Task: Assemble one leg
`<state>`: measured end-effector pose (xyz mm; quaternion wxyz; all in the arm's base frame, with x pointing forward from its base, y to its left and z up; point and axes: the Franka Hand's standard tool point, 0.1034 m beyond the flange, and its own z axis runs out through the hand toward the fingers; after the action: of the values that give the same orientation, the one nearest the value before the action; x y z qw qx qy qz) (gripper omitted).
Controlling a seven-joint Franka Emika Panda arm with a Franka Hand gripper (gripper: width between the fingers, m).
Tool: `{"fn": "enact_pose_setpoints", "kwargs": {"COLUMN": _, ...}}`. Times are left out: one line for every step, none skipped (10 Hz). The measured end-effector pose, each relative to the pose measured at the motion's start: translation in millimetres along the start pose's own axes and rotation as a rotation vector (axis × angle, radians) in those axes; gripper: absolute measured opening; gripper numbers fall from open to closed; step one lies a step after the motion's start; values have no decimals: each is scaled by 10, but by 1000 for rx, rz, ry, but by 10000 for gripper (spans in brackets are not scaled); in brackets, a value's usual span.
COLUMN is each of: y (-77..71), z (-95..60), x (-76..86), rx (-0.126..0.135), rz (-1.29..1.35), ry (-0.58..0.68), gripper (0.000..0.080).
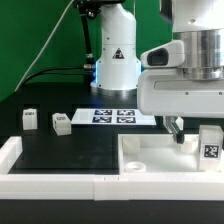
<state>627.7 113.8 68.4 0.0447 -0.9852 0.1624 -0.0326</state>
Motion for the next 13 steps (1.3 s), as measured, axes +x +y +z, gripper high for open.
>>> {"fn": "enact_pose_setpoints", "kwargs": {"y": 8, "z": 1, "x": 2, "rx": -14, "rz": -127, "ry": 4, "gripper": 649}}
{"fn": "enact_pose_setpoints", "kwargs": {"y": 17, "z": 3, "x": 2, "rx": -22, "rz": -224, "ry": 4, "gripper": 649}}
{"fn": "enact_pose_setpoints", "kwargs": {"y": 27, "z": 3, "x": 7, "rx": -23, "rz": -280, "ry": 4, "gripper": 649}}
{"fn": "enact_pose_setpoints", "kwargs": {"y": 38, "z": 3, "x": 12, "rx": -28, "rz": -329, "ry": 4, "gripper": 649}}
{"fn": "enact_pose_setpoints", "kwargs": {"y": 39, "z": 3, "x": 12, "rx": -28, "rz": -319, "ry": 4, "gripper": 649}}
{"fn": "enact_pose_setpoints", "kwargs": {"y": 39, "z": 2, "x": 13, "rx": -28, "rz": -319, "ry": 4, "gripper": 526}}
{"fn": "enact_pose_setpoints", "kwargs": {"y": 39, "z": 2, "x": 13, "rx": -28, "rz": -319, "ry": 4, "gripper": 390}}
{"fn": "enact_pose_setpoints", "kwargs": {"y": 39, "z": 2, "x": 13, "rx": -28, "rz": -304, "ry": 4, "gripper": 390}}
{"fn": "enact_pose_setpoints", "kwargs": {"y": 41, "z": 2, "x": 14, "rx": -28, "rz": -277, "ry": 5, "gripper": 288}}
{"fn": "enact_pose_setpoints", "kwargs": {"y": 42, "z": 2, "x": 14, "rx": -28, "rz": -275, "ry": 5, "gripper": 288}}
{"fn": "enact_pose_setpoints", "kwargs": {"y": 41, "z": 2, "x": 14, "rx": -27, "rz": -221, "ry": 6, "gripper": 288}}
{"fn": "enact_pose_setpoints", "kwargs": {"y": 30, "z": -2, "x": 4, "rx": -25, "rz": -81, "ry": 8, "gripper": 288}}
{"fn": "enact_pose_setpoints", "kwargs": {"y": 27, "z": -6, "x": -6, "rx": -26, "rz": 48, "ry": 13, "gripper": 288}}
